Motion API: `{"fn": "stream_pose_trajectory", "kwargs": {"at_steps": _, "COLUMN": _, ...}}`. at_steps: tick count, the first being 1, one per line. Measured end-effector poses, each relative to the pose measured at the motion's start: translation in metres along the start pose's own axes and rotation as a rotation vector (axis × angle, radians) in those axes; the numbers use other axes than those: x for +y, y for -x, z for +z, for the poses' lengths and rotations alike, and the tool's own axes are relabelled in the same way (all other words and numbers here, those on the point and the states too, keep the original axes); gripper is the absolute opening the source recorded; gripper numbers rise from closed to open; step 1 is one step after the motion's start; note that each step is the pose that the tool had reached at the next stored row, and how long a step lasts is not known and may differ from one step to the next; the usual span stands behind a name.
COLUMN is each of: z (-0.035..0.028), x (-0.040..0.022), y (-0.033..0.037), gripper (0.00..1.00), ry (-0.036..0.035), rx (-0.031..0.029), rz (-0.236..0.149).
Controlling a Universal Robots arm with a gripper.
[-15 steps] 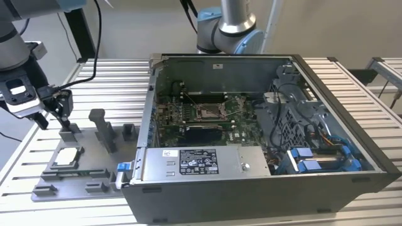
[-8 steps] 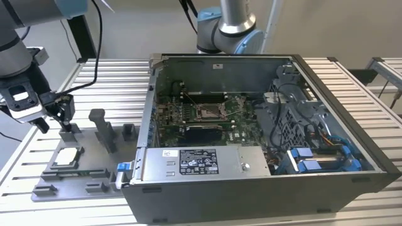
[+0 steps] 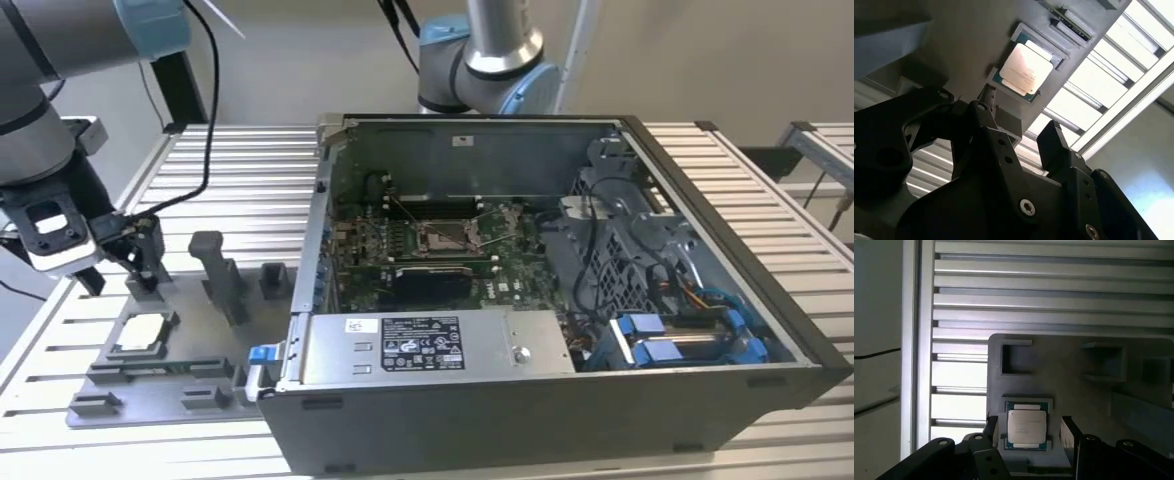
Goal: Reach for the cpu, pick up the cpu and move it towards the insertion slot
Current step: 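Pick up the cpu and move it towards the insertion slot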
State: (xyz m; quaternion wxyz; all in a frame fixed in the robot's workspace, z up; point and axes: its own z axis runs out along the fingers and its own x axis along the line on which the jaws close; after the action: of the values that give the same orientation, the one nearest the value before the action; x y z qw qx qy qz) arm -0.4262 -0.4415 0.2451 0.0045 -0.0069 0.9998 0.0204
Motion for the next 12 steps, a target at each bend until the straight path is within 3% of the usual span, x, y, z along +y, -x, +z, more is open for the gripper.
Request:
{"fn": "stream_pose_trajectory", "kwargs": {"at_steps": 5, "z": 0.0088, "x": -0.0093, "y": 0.0007, "gripper": 1.00, "ry": 0.0011, "rx": -0.0002, "rz": 0.001}}
{"fn": "stream_pose_trajectory", "kwargs": {"at_steps": 12, "z": 0.0214, "x": -0.0119, "y": 0.0006, "gripper": 1.00, "ry": 0.0013, "rx": -0.0005, "rz": 0.010}}
